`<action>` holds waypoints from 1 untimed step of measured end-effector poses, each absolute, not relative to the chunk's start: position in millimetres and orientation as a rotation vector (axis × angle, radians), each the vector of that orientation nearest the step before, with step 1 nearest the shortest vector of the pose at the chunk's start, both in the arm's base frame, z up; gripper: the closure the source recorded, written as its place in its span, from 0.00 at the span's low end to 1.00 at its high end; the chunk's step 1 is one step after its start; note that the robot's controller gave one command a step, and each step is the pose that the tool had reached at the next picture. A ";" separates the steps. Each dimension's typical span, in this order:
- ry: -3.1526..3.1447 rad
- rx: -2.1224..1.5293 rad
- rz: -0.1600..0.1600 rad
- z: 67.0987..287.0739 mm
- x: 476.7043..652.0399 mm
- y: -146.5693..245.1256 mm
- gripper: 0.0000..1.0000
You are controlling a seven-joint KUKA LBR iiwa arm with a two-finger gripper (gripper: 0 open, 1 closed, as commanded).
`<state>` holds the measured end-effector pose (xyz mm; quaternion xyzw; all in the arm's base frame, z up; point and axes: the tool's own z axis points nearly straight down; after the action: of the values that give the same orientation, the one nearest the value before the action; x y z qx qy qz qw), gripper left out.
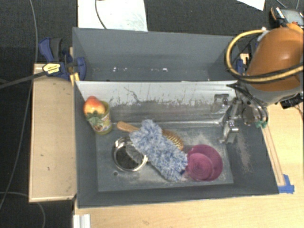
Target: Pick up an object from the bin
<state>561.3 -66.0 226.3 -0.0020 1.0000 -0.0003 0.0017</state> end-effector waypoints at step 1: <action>3.138 -0.007 -0.001 226.3 561.3 -66.0 0.00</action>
Offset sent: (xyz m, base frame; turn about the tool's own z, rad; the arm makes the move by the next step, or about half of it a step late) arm -0.0002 -0.0396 -0.0409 0.0040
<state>561.3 -66.0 226.3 -0.0021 1.0000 -0.0002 0.0017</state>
